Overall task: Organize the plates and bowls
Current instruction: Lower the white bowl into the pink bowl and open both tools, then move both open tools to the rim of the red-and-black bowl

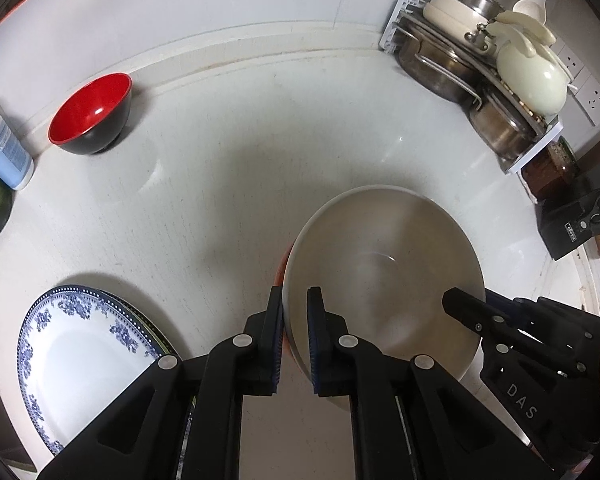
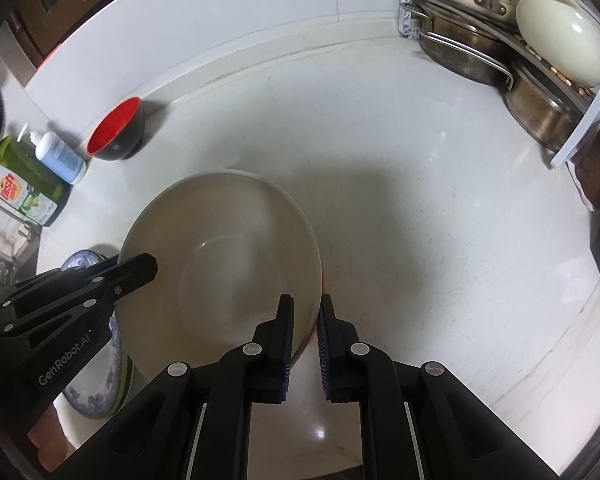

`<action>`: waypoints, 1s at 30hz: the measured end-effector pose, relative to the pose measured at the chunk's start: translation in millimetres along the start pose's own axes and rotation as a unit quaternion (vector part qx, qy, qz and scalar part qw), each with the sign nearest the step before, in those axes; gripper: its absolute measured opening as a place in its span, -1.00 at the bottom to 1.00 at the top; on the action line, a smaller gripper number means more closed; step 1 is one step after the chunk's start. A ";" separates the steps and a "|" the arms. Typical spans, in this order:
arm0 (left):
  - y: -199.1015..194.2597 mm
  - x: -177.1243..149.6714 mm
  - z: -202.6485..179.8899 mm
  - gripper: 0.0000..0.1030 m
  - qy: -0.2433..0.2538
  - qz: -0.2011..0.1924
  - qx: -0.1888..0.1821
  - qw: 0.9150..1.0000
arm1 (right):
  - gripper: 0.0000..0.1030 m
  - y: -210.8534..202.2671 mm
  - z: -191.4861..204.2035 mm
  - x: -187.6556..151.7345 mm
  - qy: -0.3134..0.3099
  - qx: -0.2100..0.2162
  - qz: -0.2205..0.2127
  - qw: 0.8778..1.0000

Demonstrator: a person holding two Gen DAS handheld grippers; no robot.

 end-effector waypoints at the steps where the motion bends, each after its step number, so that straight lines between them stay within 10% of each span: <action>1: 1.7 -0.7 0.4 -0.79 0.000 0.002 0.001 1.000 | -0.74 1.8 0.2 -0.4 -0.002 0.000 0.000 1.000; 16: 13.6 -3.7 2.3 -0.67 -0.014 0.012 -0.006 1.000 | -0.69 15.5 2.1 -2.3 -0.006 0.007 0.014 1.000; 30: -9.6 6.1 9.0 0.02 -0.001 -0.020 0.016 1.000 | -0.32 -0.2 -2.2 6.8 -0.007 0.005 -0.017 1.000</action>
Point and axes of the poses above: each gripper's, at about its wrist camera, not at the fingertips, and y roughly the way its jaws point, z to its left, x to its top, the point moved 8 cm from there along y, roughly the way its jaws point, and after that the axes turned 14 degrees about -x, right-handed, at the moved point
